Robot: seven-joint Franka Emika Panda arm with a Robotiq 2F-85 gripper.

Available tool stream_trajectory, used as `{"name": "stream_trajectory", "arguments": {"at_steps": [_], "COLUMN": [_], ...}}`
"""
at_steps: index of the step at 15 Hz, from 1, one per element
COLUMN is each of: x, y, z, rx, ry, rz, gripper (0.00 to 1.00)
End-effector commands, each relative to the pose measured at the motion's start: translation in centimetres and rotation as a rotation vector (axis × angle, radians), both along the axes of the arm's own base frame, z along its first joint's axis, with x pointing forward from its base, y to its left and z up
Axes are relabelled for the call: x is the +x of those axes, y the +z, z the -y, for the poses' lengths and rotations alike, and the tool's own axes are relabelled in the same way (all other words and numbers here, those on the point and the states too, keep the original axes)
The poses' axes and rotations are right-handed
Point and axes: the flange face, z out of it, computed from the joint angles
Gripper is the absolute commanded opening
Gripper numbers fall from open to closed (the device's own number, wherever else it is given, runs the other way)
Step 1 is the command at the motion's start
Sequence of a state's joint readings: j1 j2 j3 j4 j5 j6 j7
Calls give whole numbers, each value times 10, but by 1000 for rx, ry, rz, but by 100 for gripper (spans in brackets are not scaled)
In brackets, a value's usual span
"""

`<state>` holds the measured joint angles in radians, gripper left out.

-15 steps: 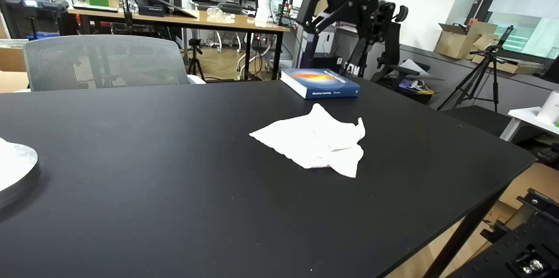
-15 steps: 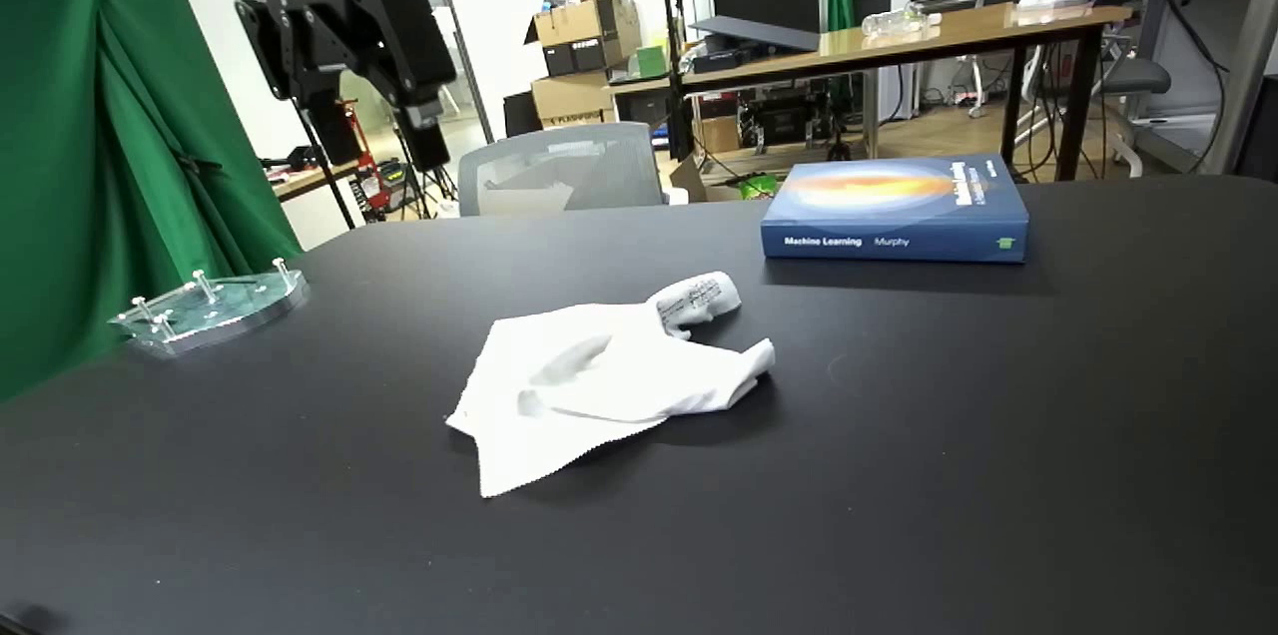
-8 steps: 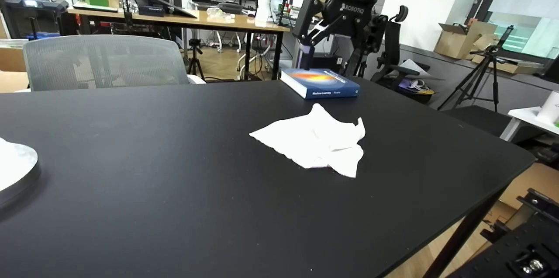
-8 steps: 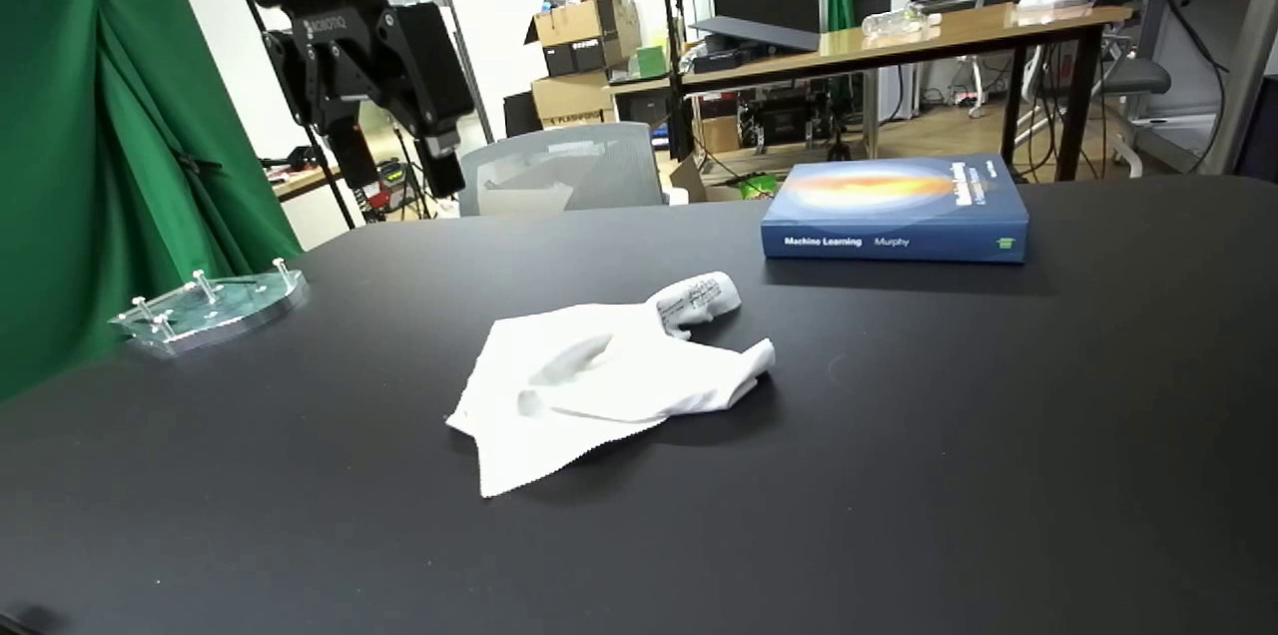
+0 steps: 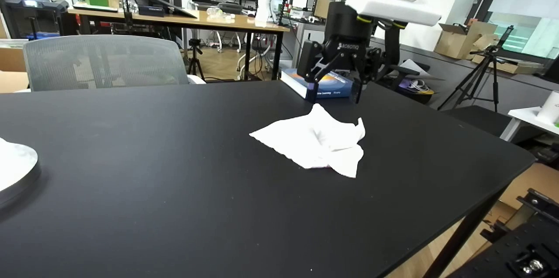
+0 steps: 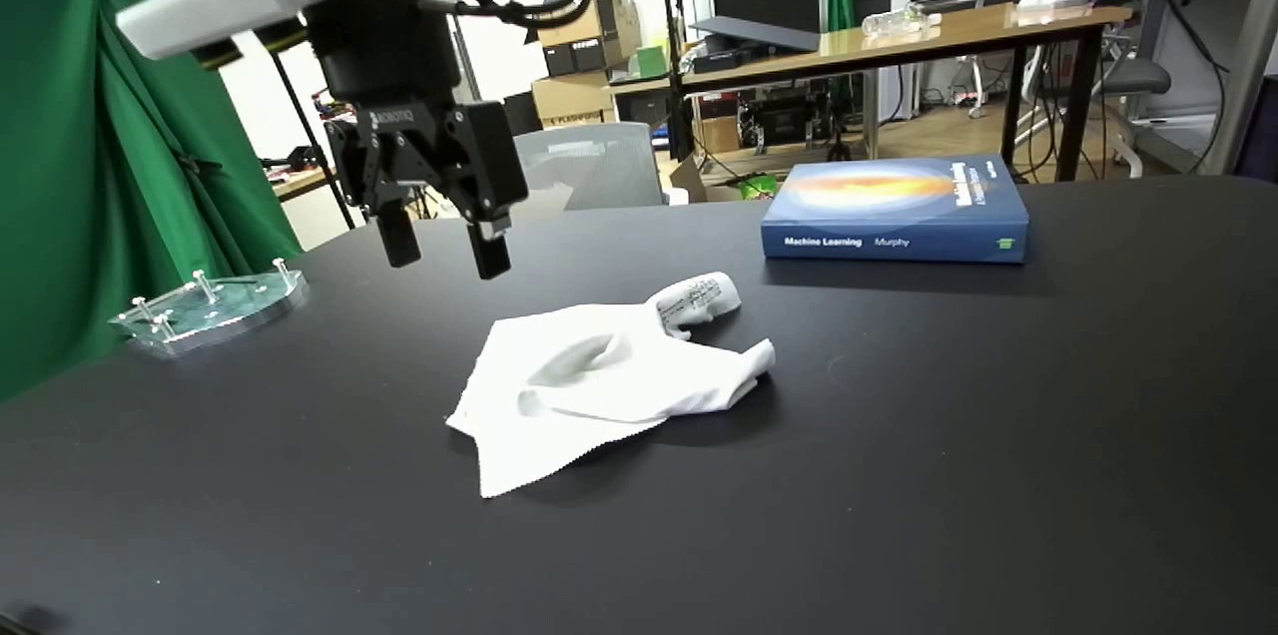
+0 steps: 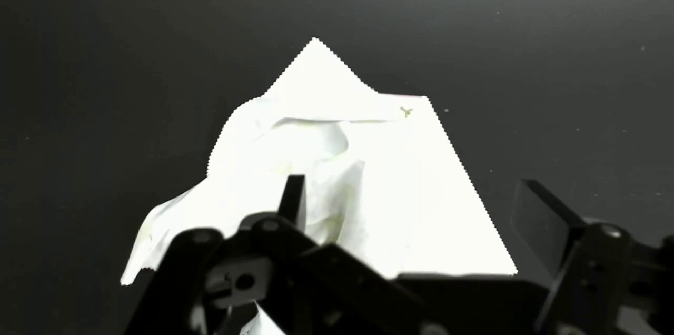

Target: Fold the white cloth

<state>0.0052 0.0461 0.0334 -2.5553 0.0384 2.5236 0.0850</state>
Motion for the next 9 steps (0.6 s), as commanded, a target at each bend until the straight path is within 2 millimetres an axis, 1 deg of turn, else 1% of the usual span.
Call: {"name": "stream_trajectory", "arguments": {"at_steps": [1,5,9], "x": [32,57,74], "y": [-21,-38,-56], "z": [6,-4,-19], "rx": [-40,-21,-7], "ry": [25,29,44], "rz": [6,73,96], "gripper": [100,100,100]}}
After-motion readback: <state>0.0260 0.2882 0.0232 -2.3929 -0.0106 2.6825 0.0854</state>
